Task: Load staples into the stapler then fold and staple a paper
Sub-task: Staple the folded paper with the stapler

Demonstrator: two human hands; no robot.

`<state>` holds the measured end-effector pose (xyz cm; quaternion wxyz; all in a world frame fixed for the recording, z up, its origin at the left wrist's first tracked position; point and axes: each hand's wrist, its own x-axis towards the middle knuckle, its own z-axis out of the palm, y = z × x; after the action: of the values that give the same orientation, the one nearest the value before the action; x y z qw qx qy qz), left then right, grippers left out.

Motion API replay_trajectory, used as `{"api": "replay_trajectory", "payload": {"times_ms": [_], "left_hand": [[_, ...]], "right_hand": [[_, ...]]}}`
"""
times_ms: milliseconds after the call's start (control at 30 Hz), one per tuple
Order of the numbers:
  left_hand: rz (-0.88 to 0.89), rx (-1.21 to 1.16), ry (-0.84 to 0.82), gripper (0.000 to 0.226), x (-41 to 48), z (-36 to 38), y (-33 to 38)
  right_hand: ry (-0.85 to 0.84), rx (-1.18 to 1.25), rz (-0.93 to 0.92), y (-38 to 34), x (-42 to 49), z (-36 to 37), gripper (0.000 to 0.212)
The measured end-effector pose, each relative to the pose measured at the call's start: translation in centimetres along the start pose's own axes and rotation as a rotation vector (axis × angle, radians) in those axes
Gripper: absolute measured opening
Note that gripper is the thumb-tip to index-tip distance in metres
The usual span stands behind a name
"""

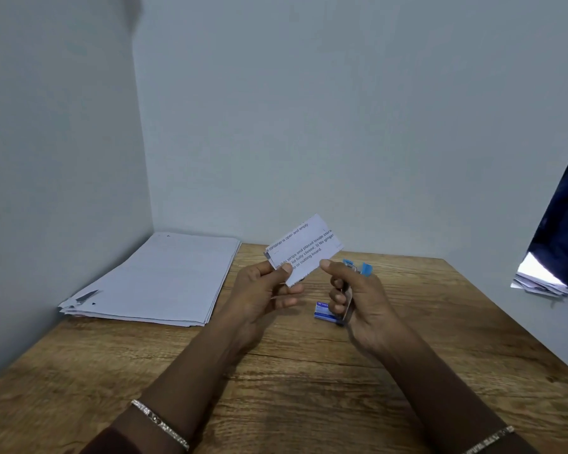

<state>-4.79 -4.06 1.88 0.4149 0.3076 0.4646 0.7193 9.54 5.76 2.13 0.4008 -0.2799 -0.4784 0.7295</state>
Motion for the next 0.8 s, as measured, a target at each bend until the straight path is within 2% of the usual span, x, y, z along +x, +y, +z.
{"api": "replay_trajectory", "payload": {"times_ms": [200,333,500,667,800], "left_hand": [[-0.001,0.014,-0.011,0.031,0.08,0.09,-0.5],[-0.005,0.026,0.014,0.027,0.21,0.07,-0.63],[-0.005,0.047,0.013,0.018,0.34,0.02,-0.68],[-0.004,0.085,0.017,0.017,0.45,0.11,-0.93],[-0.029,0.059,0.006,0.019,0.45,0.01,-1.07]], "right_hand": [[0.06,-0.073,-0.032,0.33,0.11,0.0,0.035],[0.06,-0.137,-0.042,0.8,0.07,0.34,0.031],[0.007,-0.085,-0.042,1.01,-0.06,0.49,0.03],[-0.014,-0.05,-0.075,0.8,-0.1,0.46,0.031],[0.018,-0.111,-0.078,0.76,0.07,0.18,0.033]]}}
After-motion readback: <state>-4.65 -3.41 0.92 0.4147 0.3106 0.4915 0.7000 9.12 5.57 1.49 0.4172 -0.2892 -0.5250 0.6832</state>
